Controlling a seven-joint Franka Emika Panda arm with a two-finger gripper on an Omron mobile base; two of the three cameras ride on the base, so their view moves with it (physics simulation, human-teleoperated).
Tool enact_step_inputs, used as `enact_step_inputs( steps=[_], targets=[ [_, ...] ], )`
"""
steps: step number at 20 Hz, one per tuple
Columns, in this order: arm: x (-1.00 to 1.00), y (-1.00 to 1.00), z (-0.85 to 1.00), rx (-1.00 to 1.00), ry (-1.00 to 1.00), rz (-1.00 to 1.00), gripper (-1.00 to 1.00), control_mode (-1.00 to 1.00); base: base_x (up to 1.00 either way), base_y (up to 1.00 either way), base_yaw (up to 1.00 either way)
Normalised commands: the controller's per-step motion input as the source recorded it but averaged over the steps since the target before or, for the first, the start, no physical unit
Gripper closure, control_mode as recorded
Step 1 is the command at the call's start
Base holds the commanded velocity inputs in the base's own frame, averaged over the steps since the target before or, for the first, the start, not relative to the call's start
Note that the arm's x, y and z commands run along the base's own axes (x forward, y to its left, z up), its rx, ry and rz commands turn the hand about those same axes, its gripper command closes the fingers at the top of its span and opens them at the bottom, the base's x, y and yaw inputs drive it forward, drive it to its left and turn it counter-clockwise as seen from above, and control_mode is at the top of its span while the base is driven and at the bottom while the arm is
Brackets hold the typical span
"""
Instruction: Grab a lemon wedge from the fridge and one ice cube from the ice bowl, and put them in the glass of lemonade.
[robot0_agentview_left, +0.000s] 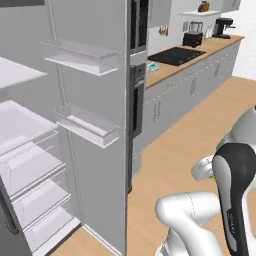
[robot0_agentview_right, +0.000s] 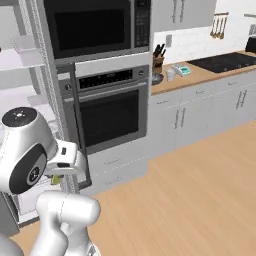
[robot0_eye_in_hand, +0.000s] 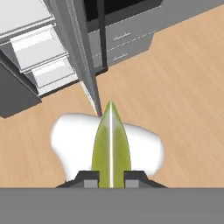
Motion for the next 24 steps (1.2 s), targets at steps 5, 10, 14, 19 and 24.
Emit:
enact_step_inputs(
  steps=[5, 10, 14, 19, 24],
  targets=[
    [0.0, 0.0, 0.0, 0.0, 0.0, 0.0, 1.0, 1.0, 0.27, -0.84, -0.57],
    [0.0, 0.0, 0.0, 0.0, 0.0, 0.0, 1.0, 1.0, 1.0, -0.11, -0.11],
    [0.0, 0.0, 0.0, 0.0, 0.0, 0.0, 1.0, 1.0, 1.0, -0.21, 0.05],
    [0.0, 0.0, 0.0, 0.0, 0.0, 0.0, 1.0, 1.0, 1.0, -0.31, 0.12],
    [0.0, 0.0, 0.0, 0.0, 0.0, 0.0, 1.0, 1.0, 1.0, -0.03, 0.09]
  ],
)
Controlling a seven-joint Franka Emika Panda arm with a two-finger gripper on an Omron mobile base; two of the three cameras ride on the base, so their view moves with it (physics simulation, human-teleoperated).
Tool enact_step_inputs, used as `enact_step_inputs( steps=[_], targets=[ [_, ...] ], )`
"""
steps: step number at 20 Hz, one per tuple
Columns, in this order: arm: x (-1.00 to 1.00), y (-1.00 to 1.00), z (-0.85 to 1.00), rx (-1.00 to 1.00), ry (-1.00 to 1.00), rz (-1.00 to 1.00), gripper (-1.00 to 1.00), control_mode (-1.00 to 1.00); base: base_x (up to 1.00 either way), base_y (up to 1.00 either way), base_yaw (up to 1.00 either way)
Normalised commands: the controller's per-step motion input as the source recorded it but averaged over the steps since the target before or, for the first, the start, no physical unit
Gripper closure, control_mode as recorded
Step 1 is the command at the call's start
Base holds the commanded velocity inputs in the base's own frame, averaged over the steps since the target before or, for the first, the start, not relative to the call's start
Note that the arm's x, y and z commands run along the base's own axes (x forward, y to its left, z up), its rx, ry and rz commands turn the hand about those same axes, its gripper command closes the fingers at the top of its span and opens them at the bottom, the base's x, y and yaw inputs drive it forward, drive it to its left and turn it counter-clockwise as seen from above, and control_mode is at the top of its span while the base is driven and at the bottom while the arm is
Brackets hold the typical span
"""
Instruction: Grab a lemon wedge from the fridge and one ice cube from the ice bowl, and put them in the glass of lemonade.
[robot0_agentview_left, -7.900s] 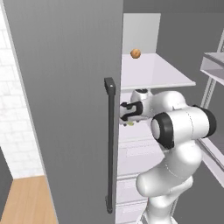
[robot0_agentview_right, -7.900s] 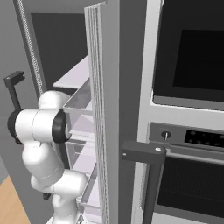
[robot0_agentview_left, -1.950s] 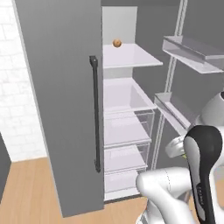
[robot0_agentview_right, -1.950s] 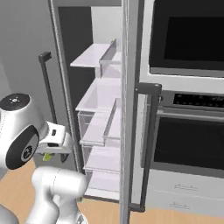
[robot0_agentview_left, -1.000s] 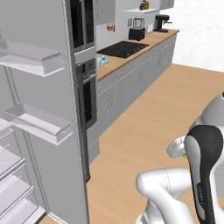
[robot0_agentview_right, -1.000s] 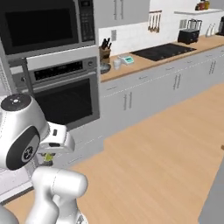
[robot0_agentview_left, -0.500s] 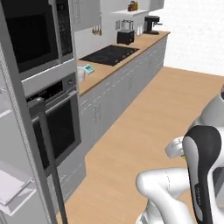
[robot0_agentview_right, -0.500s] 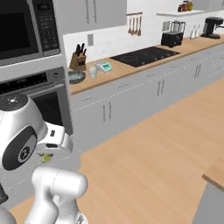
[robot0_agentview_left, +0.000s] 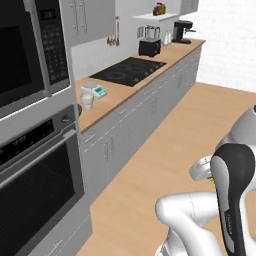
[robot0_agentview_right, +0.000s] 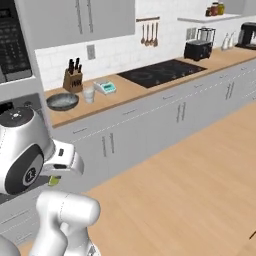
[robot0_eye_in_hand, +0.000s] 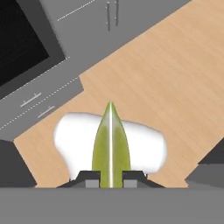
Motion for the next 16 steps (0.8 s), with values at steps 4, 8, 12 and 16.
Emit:
enact_step_inputs(
  steps=[4, 8, 12, 16],
  targets=[
    [0.0, 0.0, 0.0, 0.0, 0.0, 0.0, 1.0, 1.0, 1.0, 0.04, 0.14],
    [0.0, 0.0, 0.0, 0.0, 0.0, 0.0, 1.0, 1.0, 1.0, 0.01, 0.31],
    [0.0, 0.0, 0.0, 0.0, 0.0, 0.0, 1.0, 1.0, 0.81, -0.3, 0.53],
    [0.0, 0.0, 0.0, 0.0, 0.0, 0.0, 1.0, 1.0, 0.85, -0.51, 0.65]
  ],
)
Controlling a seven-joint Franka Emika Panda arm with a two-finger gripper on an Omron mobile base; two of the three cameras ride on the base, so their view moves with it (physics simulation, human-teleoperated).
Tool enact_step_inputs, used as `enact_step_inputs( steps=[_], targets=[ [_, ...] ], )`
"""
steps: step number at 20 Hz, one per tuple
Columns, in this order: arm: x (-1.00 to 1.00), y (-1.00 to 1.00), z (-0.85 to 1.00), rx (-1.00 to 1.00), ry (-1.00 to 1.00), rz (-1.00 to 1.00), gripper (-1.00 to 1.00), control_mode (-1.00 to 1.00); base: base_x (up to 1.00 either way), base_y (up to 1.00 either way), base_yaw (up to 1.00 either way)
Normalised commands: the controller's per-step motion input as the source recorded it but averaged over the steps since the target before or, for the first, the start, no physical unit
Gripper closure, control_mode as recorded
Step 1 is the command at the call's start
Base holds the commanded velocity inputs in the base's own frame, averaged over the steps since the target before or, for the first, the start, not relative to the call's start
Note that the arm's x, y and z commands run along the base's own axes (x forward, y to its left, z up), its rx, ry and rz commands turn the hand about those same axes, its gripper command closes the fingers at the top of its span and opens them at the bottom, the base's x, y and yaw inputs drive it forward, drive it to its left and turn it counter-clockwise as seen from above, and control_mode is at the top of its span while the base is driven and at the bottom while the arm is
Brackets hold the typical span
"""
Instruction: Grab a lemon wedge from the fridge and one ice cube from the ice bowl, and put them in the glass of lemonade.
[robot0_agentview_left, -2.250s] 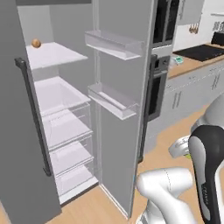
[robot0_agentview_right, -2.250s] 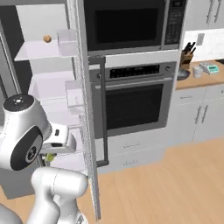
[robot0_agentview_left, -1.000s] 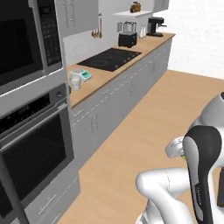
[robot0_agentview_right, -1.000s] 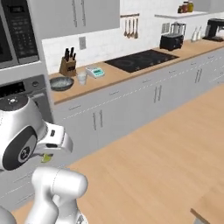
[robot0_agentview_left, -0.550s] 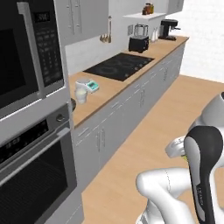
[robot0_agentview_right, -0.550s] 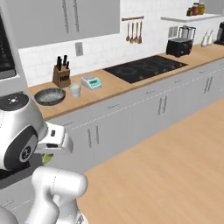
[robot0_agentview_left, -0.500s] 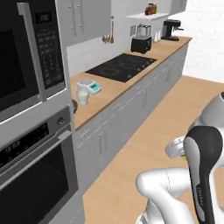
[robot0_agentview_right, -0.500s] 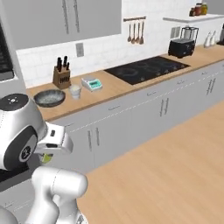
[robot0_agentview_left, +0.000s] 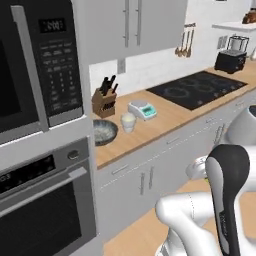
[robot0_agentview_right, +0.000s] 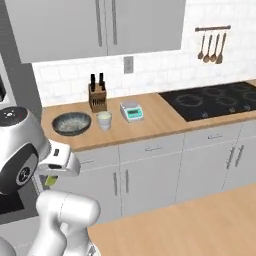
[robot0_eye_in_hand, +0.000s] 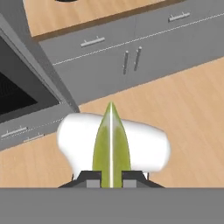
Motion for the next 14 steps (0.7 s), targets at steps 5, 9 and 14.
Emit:
enact_step_inputs(
  steps=[5, 9, 14],
  targets=[
    [0.0, 0.0, 0.0, 0.0, 0.0, 0.0, 1.0, 1.0, 1.0, -0.44, 0.69],
    [0.0, 0.0, 0.0, 0.0, 0.0, 0.0, 1.0, 1.0, 0.88, -0.5, 0.67],
    [0.0, 0.0, 0.0, 0.0, 0.0, 0.0, 1.0, 1.0, 0.32, -0.64, 0.41]
  ],
)
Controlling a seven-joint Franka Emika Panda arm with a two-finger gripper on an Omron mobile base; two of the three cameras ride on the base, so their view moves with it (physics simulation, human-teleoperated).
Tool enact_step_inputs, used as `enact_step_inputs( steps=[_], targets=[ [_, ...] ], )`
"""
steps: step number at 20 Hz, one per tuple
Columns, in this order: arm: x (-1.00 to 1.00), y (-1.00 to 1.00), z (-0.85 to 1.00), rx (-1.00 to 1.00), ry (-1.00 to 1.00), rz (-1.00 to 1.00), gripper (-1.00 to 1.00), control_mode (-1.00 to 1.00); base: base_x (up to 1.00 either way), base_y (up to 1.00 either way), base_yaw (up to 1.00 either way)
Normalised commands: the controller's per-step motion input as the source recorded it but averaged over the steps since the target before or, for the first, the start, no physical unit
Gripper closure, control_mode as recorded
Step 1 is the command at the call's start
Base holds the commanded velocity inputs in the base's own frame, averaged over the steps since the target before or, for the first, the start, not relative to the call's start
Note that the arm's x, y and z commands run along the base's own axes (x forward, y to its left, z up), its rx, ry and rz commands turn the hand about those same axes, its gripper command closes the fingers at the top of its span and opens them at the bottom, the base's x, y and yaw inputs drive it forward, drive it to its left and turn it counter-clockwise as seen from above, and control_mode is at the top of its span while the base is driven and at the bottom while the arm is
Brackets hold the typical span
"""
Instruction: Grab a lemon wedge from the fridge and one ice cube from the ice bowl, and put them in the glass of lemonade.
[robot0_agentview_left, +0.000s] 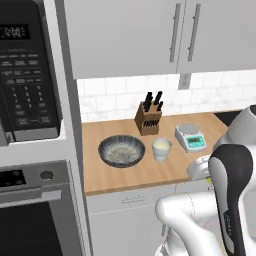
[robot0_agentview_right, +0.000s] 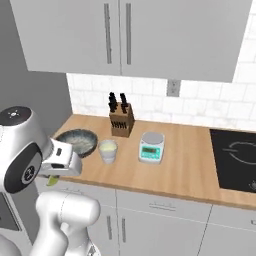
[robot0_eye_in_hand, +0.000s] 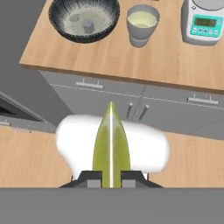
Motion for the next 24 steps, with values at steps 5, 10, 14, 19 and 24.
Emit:
enact_step_inputs(
  steps=[5, 10, 14, 19, 24],
  targets=[
    [0.0, 0.0, 0.0, 0.0, 0.0, 0.0, 1.0, 1.0, 0.6, -0.27, 0.05],
    [0.0, 0.0, 0.0, 0.0, 0.0, 0.0, 1.0, 1.0, 0.77, -0.34, -0.03],
    [0.0, 0.0, 0.0, 0.0, 0.0, 0.0, 1.0, 1.0, 0.53, -0.18, -0.01],
    [0.0, 0.0, 0.0, 0.0, 0.0, 0.0, 1.0, 1.0, 0.02, -0.01, 0.0],
    [0.06, 0.0, -0.01, 0.0, 0.0, 0.0, 1.0, -1.0, 0.0, 0.0, 0.0]
  ],
)
